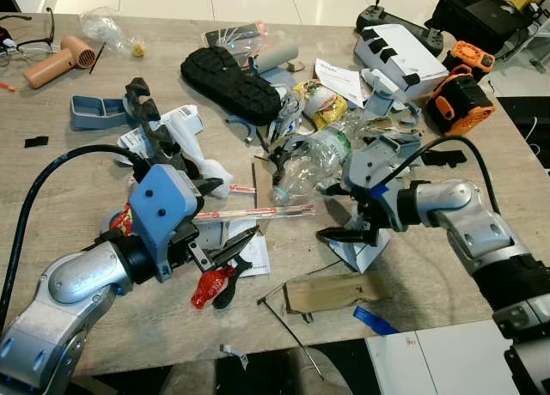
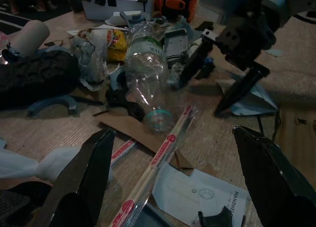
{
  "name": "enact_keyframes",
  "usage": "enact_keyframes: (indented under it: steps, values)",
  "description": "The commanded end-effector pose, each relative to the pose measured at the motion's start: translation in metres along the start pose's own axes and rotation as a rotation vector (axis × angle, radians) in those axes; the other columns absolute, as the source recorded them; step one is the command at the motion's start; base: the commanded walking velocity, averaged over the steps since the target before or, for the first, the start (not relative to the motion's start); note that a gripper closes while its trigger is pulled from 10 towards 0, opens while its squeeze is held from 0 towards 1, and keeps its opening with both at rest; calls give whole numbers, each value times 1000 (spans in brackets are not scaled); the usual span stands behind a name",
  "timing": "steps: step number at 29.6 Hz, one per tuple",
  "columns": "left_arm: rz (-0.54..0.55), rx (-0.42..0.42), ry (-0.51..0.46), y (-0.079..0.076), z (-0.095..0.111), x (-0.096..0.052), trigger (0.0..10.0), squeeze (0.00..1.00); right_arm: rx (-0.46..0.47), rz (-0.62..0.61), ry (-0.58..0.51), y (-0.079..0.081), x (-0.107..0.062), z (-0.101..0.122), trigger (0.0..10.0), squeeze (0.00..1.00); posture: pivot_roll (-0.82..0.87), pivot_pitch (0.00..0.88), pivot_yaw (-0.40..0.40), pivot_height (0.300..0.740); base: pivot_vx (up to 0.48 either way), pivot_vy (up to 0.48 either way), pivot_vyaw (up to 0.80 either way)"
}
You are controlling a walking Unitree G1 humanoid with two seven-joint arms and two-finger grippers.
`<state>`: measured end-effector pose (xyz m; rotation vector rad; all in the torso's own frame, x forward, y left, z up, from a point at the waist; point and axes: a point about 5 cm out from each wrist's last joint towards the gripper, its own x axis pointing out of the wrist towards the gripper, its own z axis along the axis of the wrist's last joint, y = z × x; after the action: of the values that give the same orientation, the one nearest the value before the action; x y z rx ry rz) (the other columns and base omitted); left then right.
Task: Picking trash to rubbish bin
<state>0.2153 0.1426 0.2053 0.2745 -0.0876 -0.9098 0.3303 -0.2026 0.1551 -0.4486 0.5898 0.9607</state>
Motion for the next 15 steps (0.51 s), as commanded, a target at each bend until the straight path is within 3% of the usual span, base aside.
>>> enact_keyframes:
  steps: [1,9,10,15]
  values:
    - [-21,2,7,-4,0,1,10000,0,76,-57,53,-7,-6,-15,10000,0,22,236,-92,740,0,0,0]
    - [-24,1,3,-4,0,2,10000,0,40,-95,-71,-25,-41,23,10000,0,10,234,-89,740,0,0,0]
    - [-26,1,0,-4,0,3,10000,0,28,-86,-91,-27,-52,31,10000,0,4,233,-90,740,0,0,0]
    - [-30,-2,-7,-4,0,5,10000,0,0,-38,-110,-27,-72,40,10000,0,-6,229,-91,740,0,0,0]
